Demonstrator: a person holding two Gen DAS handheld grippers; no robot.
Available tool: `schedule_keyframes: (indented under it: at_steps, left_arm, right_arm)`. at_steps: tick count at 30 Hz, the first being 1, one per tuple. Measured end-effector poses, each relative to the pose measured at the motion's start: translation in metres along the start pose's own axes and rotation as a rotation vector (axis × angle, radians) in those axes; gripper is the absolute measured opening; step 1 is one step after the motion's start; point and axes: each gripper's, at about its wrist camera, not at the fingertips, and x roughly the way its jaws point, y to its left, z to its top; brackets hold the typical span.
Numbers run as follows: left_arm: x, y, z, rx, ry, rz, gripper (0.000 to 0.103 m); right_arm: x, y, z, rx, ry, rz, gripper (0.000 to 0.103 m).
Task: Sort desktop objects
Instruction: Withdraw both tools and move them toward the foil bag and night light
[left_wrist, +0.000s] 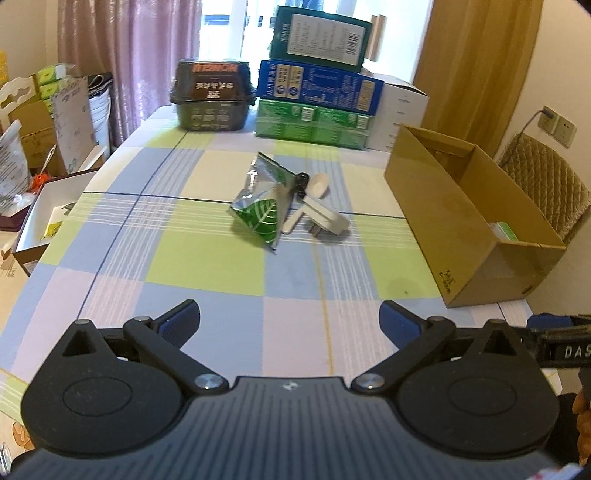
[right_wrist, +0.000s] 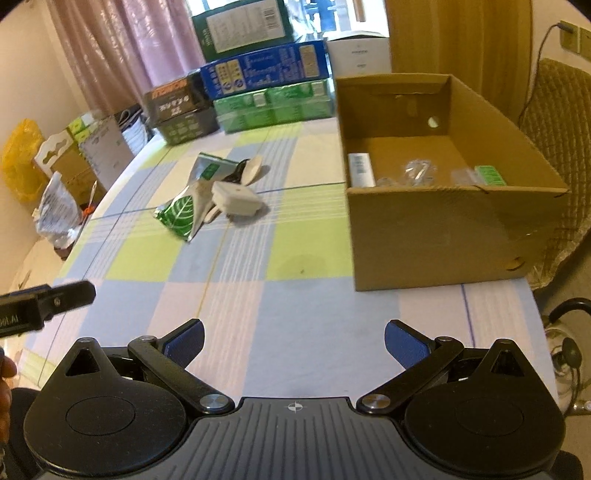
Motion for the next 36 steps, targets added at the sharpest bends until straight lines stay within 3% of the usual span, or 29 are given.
schedule_keyframes:
  at_steps: [8,36]
  left_arm:
    - [-0.002,0.018,0.004,0.000,-0.015,0.000,0.101]
    - [0.026,0.051,0.009,-0.016,0.045,-0.017,0.101]
  right_arm:
    - [0.007,0.013,0.001,-0.024,0.007,0.002,0.101]
    - [0.046,0.046,0.018,-0.095,0.038,0.031,0.101]
